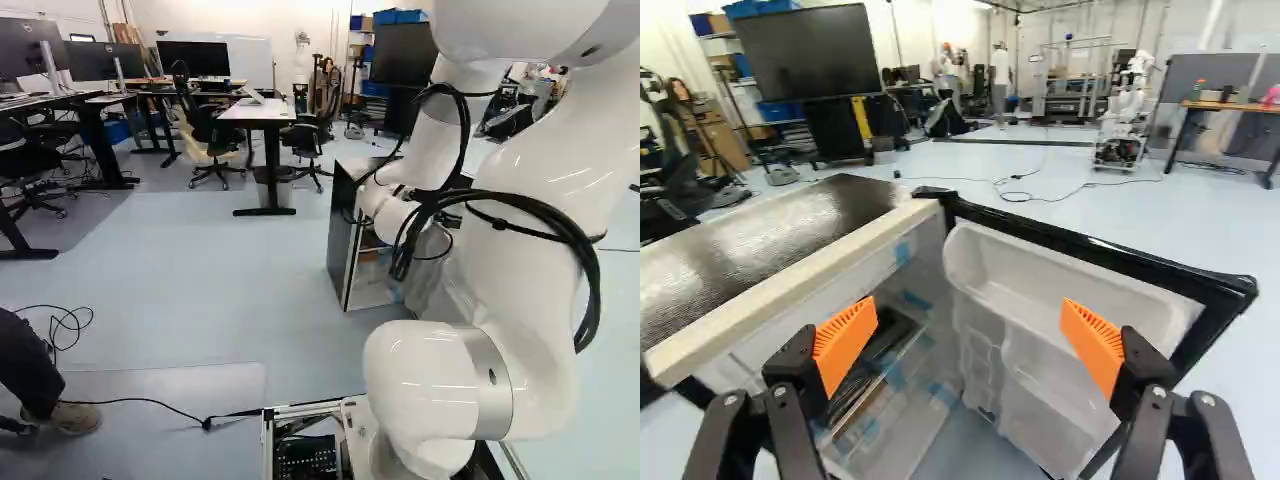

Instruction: Open the fridge door

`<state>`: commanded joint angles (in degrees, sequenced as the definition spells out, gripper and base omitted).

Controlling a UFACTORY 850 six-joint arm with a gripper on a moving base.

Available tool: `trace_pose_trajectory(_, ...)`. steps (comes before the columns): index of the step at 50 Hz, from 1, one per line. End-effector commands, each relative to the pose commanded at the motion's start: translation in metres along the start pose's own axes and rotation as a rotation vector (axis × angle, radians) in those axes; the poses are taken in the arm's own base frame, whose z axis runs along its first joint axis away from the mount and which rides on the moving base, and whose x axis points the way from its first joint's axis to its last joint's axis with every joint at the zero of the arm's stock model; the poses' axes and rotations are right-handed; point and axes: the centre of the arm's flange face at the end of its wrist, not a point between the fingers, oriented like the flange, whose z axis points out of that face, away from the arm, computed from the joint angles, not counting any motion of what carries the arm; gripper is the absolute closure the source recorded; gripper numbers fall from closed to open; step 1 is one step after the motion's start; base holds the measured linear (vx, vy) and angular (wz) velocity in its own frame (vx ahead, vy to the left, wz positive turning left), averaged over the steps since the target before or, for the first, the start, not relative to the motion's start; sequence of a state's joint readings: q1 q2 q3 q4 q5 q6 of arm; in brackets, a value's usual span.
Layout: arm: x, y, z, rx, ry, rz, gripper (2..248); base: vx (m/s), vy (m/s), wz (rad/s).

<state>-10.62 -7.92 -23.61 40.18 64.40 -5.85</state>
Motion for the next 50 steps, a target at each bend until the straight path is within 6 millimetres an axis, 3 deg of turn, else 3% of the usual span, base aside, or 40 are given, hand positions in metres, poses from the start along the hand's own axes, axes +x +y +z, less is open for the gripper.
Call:
trace_pose_trajectory(26, -0.004, -0.014, -0.062, 0.341, -0.054, -0.097, 3, 0.000, 0.000, 0.000)
trace_pose_trajectory(50, -0.014, -0.015, -0.106, 0.564, -0.090, -0.186, 3, 0.000, 0.000, 0.000)
